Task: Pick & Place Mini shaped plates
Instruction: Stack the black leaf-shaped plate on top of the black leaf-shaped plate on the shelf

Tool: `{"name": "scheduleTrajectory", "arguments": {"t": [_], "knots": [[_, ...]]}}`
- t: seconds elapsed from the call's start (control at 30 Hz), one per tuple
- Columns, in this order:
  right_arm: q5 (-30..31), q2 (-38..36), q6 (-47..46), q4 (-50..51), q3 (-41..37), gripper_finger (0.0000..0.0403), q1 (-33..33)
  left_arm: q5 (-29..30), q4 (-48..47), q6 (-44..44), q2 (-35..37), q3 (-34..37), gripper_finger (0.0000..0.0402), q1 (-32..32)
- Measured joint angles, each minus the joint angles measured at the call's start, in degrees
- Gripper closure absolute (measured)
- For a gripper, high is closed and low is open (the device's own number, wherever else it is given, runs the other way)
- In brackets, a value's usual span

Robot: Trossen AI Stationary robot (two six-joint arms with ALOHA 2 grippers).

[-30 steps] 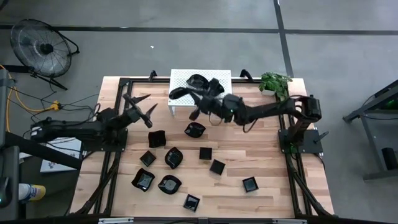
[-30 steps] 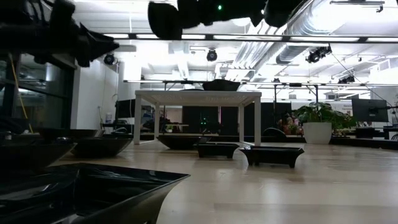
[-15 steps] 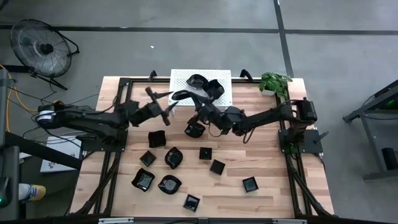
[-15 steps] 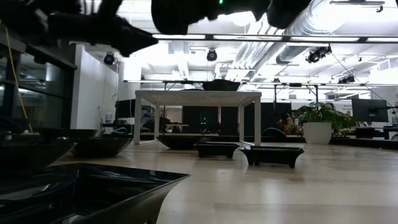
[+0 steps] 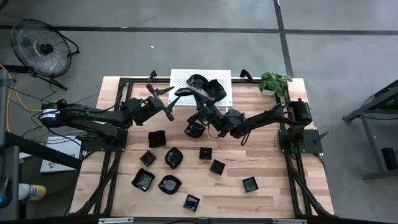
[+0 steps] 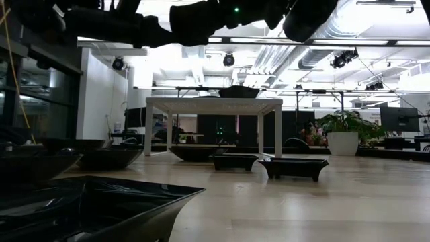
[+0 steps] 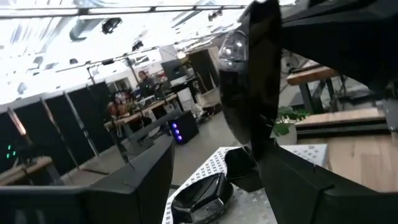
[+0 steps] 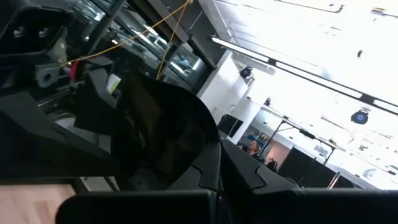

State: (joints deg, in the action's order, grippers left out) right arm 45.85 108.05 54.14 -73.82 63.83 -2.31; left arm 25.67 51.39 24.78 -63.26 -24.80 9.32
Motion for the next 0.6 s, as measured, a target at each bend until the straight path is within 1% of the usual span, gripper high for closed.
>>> {"name": "scheduleTrajectory", "arguments": {"t": [0.13, 0.47, 0.6], "knots": [[-0.5, 0.0, 0.2, -0.2, 0.0, 0.0403, 0.0, 2.2, 0.1, -4.8, 0.0, 0.0, 0.0181, 0.0], [-1.5, 0.0, -0.1, -0.2, 0.0, 0.0403, 1.1, 1.9, 3.0, -8.6, 0.0, 0.0, 0.0181, 0.0], [-3.0, 0.0, -0.2, -0.2, 0.0, 0.0403, 1.8, 1.5, 3.0, -10.1, 0.0, 0.0, 0.0181, 0.0]]}}
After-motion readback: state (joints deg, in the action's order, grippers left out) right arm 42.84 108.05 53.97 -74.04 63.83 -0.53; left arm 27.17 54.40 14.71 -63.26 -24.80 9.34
